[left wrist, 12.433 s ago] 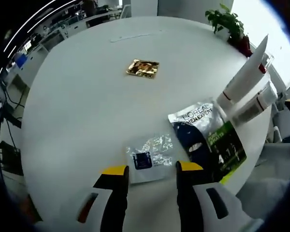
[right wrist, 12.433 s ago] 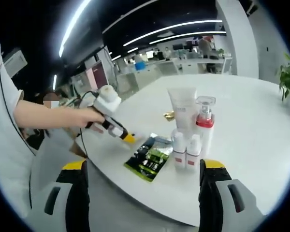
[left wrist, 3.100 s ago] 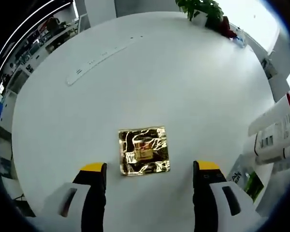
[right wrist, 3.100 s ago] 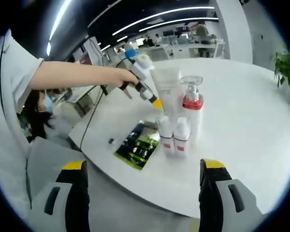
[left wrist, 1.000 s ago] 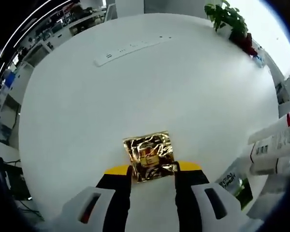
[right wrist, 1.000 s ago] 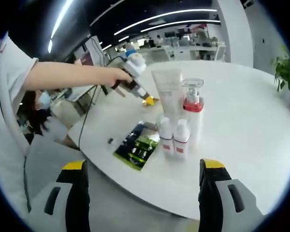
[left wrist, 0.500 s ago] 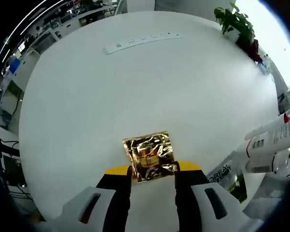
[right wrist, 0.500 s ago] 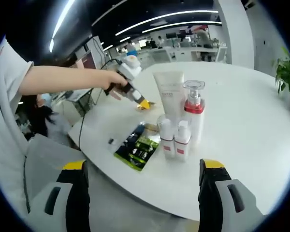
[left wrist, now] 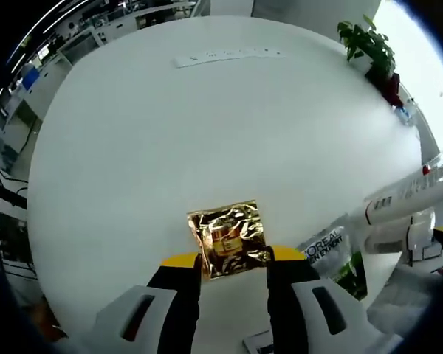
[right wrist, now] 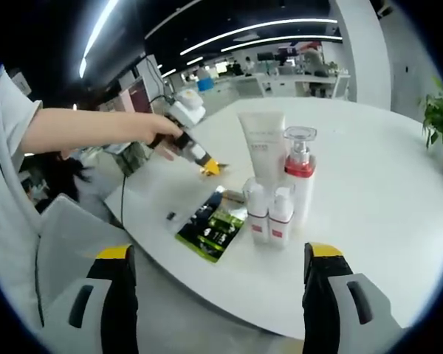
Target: Arrange the skincare products in the storage area until every visible bottle or jar stands upright without overlapping.
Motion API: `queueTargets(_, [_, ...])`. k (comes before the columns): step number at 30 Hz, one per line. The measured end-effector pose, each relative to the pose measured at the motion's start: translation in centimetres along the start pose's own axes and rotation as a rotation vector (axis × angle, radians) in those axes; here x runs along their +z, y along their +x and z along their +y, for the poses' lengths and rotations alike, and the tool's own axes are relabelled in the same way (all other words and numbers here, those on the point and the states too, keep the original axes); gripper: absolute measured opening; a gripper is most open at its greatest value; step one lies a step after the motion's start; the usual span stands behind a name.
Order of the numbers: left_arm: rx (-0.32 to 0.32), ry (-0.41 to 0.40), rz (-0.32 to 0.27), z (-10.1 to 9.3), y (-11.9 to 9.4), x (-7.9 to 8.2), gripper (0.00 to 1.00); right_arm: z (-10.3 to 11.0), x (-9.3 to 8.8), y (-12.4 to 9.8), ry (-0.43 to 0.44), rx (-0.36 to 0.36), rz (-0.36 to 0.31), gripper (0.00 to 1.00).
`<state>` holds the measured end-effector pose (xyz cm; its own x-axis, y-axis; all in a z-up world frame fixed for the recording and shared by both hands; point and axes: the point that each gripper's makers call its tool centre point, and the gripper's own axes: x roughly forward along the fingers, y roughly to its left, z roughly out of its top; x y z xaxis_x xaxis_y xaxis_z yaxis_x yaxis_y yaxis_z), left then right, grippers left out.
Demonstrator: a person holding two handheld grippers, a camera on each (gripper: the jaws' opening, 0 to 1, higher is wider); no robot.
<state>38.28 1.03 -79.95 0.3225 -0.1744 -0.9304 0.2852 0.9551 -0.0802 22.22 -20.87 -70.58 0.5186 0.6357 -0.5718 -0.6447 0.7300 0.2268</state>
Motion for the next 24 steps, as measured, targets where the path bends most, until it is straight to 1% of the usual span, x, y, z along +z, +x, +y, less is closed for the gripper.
queueTargets(4, [0.007, -0.014, 0.012, 0.3, -0.4, -1.0, 0.37, 0.1, 0.0, 0.0, -0.01, 0.003, 0.001, 0.93])
queueTargets(10, [0.007, -0.033, 0.014, 0.0, -0.8, -2.1, 0.37, 0.2, 0.0, 0.0, -0.016, 0.006, 0.0, 0.93])
queueTargets(14, [0.011, -0.032, 0.02, -0.3, -0.9, -2.8, 0.37, 0.3, 0.0, -0.1, -0.02, 0.008, -0.002, 0.93])
queueTargets(17, [0.012, -0.052, 0.024, -0.3, -0.9, -3.5, 0.38, 0.3, 0.1, -0.1, -0.024, 0.009, -0.005, 0.93])
queueTargets(21, [0.01, -0.058, 0.037, -1.0, -0.8, -4.6, 0.38, 0.3, 0.1, -0.1, -0.025, 0.007, -0.007, 0.92])
queueTargets(24, [-0.004, -0.089, 0.032, -1.6, -0.8, -5.2, 0.38, 0.3, 0.2, -0.2, -0.027, 0.009, -0.009, 0.92])
